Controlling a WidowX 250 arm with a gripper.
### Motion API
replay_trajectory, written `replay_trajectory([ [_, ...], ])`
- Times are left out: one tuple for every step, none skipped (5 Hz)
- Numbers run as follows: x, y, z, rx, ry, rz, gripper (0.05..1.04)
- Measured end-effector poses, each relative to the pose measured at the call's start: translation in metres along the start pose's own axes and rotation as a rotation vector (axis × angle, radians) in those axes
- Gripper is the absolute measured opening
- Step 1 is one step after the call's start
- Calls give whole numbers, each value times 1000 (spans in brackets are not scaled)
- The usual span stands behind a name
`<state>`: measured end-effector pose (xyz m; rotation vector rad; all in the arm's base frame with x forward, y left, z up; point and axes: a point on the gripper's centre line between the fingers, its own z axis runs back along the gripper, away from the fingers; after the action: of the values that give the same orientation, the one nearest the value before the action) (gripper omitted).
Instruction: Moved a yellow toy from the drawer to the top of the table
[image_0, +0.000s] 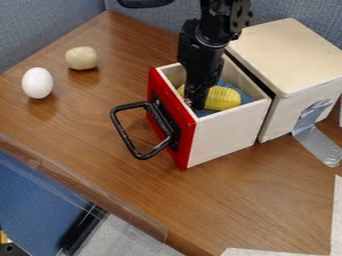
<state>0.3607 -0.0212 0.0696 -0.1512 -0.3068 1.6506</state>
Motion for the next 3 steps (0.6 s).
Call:
replay_trajectory([
  [-2, -1, 14, -13, 36, -21, 600],
  [4, -11, 51, -97, 94, -55, 600],
  [18, -22, 79, -152, 91, -118, 600],
])
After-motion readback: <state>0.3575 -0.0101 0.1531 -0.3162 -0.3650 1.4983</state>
